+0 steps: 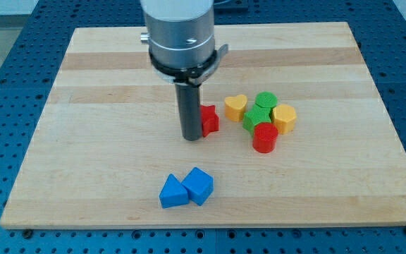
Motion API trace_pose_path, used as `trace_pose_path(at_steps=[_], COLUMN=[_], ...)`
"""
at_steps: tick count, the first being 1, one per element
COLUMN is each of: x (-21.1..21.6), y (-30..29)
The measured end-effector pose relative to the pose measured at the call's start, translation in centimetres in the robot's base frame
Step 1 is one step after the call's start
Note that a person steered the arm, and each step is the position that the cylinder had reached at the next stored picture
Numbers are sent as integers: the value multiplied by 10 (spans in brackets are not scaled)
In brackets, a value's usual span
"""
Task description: Slide the blue cube into the red star
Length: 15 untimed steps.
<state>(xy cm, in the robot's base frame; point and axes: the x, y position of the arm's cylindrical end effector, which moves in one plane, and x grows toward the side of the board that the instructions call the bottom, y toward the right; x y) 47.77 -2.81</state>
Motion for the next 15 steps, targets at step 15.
trace_pose_path(at_steps=[15], x=[59], y=[56])
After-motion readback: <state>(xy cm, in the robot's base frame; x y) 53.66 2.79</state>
